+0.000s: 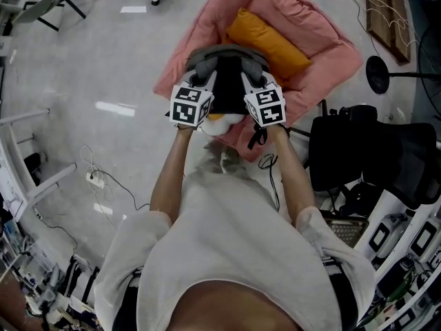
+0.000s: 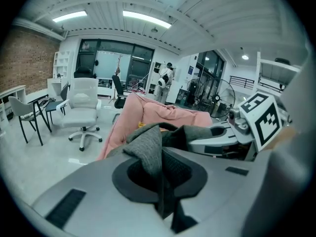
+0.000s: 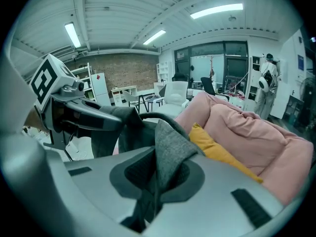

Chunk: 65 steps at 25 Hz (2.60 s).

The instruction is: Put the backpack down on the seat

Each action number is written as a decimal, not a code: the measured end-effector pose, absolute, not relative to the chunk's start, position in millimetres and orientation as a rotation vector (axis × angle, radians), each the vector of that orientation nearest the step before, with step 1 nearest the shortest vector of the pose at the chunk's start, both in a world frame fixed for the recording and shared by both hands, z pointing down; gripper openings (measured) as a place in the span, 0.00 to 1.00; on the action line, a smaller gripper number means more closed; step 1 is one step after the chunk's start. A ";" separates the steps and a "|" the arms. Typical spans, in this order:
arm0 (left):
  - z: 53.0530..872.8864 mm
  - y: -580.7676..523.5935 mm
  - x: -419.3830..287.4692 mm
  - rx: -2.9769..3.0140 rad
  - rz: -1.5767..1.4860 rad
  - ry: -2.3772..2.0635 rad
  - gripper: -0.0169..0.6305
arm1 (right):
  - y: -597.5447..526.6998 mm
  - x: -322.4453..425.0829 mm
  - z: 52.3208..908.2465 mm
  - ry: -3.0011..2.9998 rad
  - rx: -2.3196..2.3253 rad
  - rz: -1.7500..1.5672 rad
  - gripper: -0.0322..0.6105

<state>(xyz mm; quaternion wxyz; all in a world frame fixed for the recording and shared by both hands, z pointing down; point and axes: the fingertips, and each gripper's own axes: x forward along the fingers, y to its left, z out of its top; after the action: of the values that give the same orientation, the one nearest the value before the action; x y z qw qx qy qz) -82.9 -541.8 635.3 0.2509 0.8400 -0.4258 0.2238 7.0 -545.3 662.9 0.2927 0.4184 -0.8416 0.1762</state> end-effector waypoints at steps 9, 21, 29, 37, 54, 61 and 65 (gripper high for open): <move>648.5 -569.4 -80.0 2.281 0.641 -1.129 0.08 | -571.5 9.9 677.5 -2.222 1.114 0.496 0.10; 667.9 -592.4 -73.0 2.234 0.645 -1.048 0.08 | -601.5 16.8 697.7 -2.215 1.141 0.617 0.12; 686.9 -581.1 -78.9 2.155 0.656 -1.020 0.22 | -595.7 24.4 720.6 -2.177 1.145 0.722 0.25; 697.2 -573.0 -100.2 2.122 0.715 -1.082 0.39 | -587.6 37.2 733.1 -2.140 1.176 0.755 0.52; 654.0 -528.8 -91.7 2.224 0.700 -1.138 0.31 | -545.6 35.6 666.8 -2.262 1.198 0.579 0.37; 621.9 -497.5 -86.1 2.287 0.650 -1.179 0.14 | -513.0 38.9 639.0 -2.288 1.228 0.506 0.22; 604.4 -482.6 -85.6 2.310 0.613 -1.207 0.09 | -497.8 39.1 623.5 -2.299 1.239 0.460 0.13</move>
<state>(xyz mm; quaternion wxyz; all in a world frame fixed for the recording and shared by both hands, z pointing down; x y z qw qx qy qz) -85.6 -482.6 604.4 0.2302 0.8396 -0.4388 0.2227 39.1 -497.8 623.5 0.2423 0.4533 -0.8411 0.1685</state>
